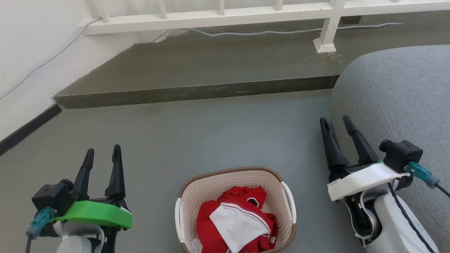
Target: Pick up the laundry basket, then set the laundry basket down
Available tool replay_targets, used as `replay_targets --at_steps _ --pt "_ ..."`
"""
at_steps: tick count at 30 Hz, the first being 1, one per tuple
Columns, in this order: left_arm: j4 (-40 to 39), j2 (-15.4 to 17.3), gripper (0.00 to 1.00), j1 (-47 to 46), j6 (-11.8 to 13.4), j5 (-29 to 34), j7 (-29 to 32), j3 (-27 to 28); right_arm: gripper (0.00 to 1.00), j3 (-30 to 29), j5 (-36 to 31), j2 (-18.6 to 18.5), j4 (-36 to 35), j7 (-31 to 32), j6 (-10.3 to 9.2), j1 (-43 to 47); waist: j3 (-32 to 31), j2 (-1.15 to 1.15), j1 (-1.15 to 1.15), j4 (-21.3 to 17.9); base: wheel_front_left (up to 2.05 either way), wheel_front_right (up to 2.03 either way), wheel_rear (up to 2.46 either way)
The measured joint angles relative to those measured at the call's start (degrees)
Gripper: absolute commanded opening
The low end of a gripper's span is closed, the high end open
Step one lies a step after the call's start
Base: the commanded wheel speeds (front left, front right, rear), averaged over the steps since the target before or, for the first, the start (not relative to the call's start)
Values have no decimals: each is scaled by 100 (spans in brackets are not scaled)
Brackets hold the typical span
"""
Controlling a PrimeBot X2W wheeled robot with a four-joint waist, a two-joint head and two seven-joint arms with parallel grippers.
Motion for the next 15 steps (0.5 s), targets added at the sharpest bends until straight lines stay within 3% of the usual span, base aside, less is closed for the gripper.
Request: replay_targets --at_steps 5,15 --pt "-23 -4 100 -2 -1 377 -100 0 100 49 -375 13 -2 -100 0 -54 9 0 0 -11 0 0 0" --pt "-20 -26 100 -3 -8 431 -100 36 100 0 -432 98 10 -108 7 -94 23 0 0 -42 0 0 0"
